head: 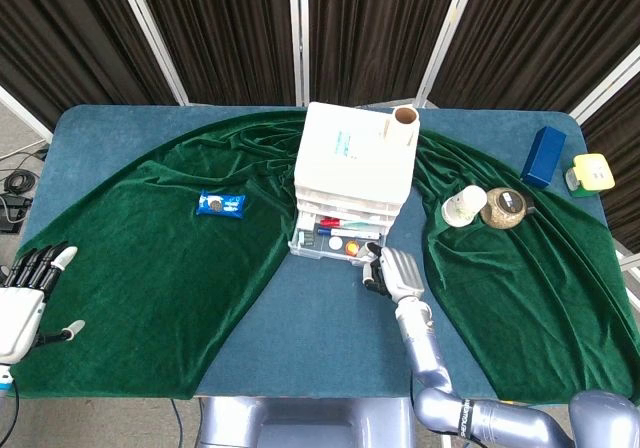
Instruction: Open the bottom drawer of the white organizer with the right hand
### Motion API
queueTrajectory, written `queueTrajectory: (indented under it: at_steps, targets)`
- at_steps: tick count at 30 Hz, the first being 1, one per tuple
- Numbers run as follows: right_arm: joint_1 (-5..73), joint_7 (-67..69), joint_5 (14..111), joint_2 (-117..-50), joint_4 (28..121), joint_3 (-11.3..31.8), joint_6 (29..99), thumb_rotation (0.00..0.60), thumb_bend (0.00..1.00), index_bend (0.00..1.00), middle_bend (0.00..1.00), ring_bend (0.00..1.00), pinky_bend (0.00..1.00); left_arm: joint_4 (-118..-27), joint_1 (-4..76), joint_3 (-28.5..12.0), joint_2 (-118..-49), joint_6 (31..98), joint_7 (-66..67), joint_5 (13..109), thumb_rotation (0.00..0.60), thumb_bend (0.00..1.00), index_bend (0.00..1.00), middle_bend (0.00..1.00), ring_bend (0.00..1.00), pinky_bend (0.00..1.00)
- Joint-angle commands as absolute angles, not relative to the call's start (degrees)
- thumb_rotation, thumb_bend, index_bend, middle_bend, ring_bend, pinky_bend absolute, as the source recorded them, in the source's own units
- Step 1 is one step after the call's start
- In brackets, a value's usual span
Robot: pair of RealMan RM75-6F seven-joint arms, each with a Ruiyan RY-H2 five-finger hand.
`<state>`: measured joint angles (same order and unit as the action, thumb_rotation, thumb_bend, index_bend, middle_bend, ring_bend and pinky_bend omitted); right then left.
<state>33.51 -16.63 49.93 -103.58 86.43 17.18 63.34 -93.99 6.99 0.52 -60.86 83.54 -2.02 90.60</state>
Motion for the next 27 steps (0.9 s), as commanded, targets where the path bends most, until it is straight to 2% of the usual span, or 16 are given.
queueTrajectory:
  at_steps: [1,11,16,17,20,27]
  targets:
    - [32.7,-17.4,49.4,-102.6,88.2,16.1,63.6,0.6,0.55,0.46,0.83,0.9,0.79,-94.0,7.0,0.5,-60.9,83.5,-2.0,90.6,0.6,0.11,0.0,0.0,0.0,0.0]
    - [31.8,-18.3,49.6,-101.2,90.6,14.7,64.5,0.6,0.55,0.45,0.83,0.9,0.78,-94.1,7.0,0.6,-60.8,83.3,-1.9,90.4,0.6,0.11,0.0,0.0,0.0,0.0]
    - [31.8,-18.1,50.4,-101.0,90.4,14.7,65.0,0.6,0.52,0.14,0.79,0.88,0.77,-94.0,7.1,0.5,-60.8,83.2,-2.0,90.3,0.6,0.11,0.0,0.0,0.0,0.0]
    - [31.8,-18.1,50.6,-101.0,90.2,14.7,65.3,0.6,0.51,0.11,0.78,0.87,0.77,-94.0,7.1,0.5,-60.8,83.3,-2.0,90.3,0.6,0.11,0.0,0.0,0.0,0.0]
    - [31.6,-18.5,51.2,-100.9,90.2,14.5,65.9,0.6,0.5,0.08,0.75,0.87,0.76,-93.9,7.0,0.4,-60.8,83.3,-2.1,90.2,0.6,0.11,0.0,0.0,0.0,0.0]
    - [29.5,-19.6,55.0,-97.0,94.5,12.7,69.6,0.6,0.49,0.08,0.68,0.82,0.71,-93.6,7.0,0.2,-61.0,83.6,-2.1,90.1,0.6,0.11,0.0,0.0,0.0,0.0]
